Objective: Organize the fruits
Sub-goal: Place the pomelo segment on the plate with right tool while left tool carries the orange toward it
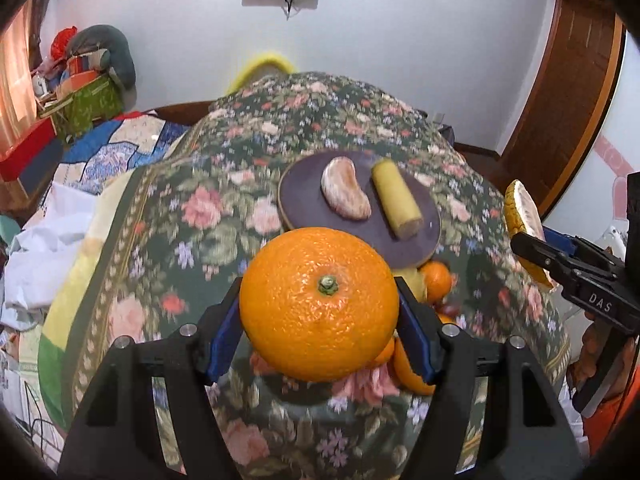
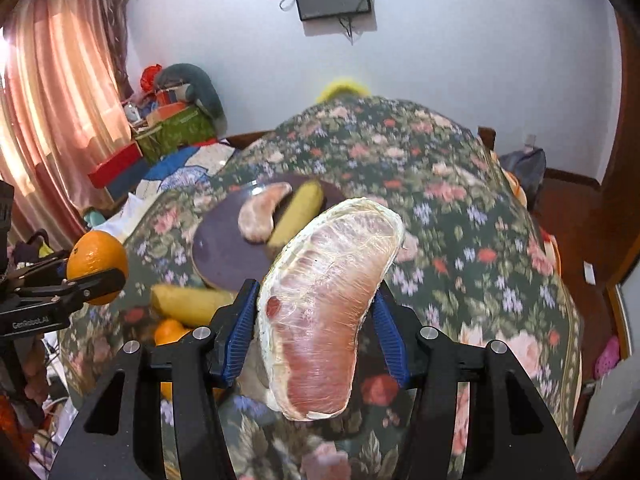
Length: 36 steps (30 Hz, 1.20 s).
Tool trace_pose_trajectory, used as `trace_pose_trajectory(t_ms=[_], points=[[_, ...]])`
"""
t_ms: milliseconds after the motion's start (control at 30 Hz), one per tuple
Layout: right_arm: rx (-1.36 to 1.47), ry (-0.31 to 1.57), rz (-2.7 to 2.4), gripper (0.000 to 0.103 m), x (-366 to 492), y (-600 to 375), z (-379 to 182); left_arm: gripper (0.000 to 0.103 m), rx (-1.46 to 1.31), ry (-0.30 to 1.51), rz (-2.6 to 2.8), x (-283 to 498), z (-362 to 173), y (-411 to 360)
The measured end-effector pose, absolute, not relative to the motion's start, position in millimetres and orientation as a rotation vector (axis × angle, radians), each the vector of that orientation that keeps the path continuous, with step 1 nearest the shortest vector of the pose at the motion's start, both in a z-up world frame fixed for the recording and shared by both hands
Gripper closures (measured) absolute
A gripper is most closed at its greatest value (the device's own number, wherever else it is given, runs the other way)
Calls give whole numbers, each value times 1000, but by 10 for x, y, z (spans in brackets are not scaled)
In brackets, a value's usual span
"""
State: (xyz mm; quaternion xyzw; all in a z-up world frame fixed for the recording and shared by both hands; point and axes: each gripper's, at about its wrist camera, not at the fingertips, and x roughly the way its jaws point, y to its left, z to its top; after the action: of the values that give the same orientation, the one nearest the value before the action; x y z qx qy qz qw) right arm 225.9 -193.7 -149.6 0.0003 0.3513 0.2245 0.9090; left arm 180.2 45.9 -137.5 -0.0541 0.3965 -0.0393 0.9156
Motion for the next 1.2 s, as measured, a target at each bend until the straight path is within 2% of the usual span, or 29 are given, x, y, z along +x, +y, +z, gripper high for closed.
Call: trace_pose_trajectory(t_ms=[567,1200], points=[[-26,648,506,51,2751,-1548,-1362,34,-107,766,-65,2429,-1288,566],[-101,736,568,51,3393,-1041,-1675,34,-87,841,-93,3065,-1610,644]])
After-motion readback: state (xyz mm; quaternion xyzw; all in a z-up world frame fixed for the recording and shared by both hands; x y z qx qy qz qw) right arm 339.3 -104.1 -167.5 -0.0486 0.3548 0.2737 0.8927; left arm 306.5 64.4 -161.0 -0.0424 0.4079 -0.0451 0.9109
